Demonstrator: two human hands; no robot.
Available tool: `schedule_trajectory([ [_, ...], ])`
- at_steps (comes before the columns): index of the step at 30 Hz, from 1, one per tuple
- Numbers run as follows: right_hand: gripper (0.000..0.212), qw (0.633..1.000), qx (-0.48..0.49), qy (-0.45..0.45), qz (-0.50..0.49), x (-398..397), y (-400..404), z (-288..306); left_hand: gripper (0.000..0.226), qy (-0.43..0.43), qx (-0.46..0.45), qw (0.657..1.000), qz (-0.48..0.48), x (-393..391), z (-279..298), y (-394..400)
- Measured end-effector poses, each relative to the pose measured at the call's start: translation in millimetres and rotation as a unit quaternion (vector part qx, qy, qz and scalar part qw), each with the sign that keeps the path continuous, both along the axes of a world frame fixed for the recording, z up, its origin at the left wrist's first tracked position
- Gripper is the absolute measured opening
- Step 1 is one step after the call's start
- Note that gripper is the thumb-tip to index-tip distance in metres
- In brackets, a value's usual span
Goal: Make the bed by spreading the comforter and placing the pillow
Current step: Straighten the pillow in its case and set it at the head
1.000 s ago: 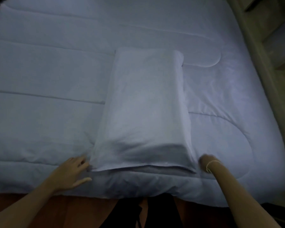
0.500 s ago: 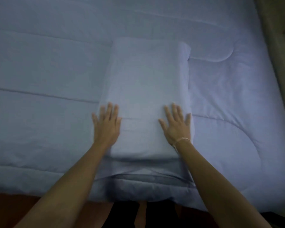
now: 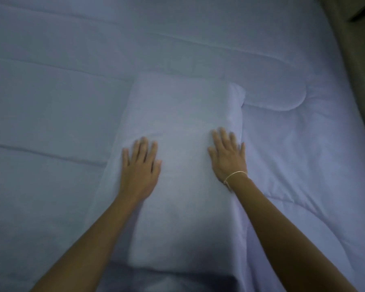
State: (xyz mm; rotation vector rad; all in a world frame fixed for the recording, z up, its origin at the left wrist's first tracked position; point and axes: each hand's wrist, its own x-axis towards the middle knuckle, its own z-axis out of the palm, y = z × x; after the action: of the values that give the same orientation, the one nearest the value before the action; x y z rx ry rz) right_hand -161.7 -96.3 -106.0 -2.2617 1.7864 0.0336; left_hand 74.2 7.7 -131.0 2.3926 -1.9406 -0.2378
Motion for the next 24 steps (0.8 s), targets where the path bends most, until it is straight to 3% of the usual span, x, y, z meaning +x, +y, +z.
schedule_trajectory([
  [3,0.057,0.998,-0.048,-0.024,-0.031,7,-50,10,0.058,-0.017,-0.009,1.0,0.005,8,-4,10],
  [5,0.057,0.994,-0.085,-0.02,0.058,44,-71,18,0.058,-0.024,-0.013,1.0,0.007,2,-5,10],
  [8,0.059,0.964,-0.054,0.015,0.261,102,-84,9,0.057,-0.03,-0.022,0.999,0.014,5,-5,8],
  [10,0.063,0.952,-0.015,0.054,0.299,116,-106,-7,0.057,-0.026,-0.027,0.999,0.011,7,-9,10],
  [12,0.07,0.966,-0.008,0.076,0.246,114,-147,-20,0.057,-0.025,-0.03,0.999,0.013,7,-13,7],
  [17,0.068,0.995,-0.024,0.095,-0.014,91,-224,0,0.057,-0.017,-0.021,1.0,0.011,5,-9,7],
  [19,0.064,0.997,-0.051,0.054,-0.007,107,-211,13,0.058,0.017,-0.013,0.999,0.028,2,1,7],
  [22,0.06,0.993,-0.054,0.027,0.102,128,-163,6,0.066,0.097,-0.039,0.994,0.024,-7,30,-32],
  [24,0.063,0.995,-0.024,0.046,0.081,108,-148,-8,0.063,0.07,-0.047,0.996,-0.013,-7,40,-80],
])
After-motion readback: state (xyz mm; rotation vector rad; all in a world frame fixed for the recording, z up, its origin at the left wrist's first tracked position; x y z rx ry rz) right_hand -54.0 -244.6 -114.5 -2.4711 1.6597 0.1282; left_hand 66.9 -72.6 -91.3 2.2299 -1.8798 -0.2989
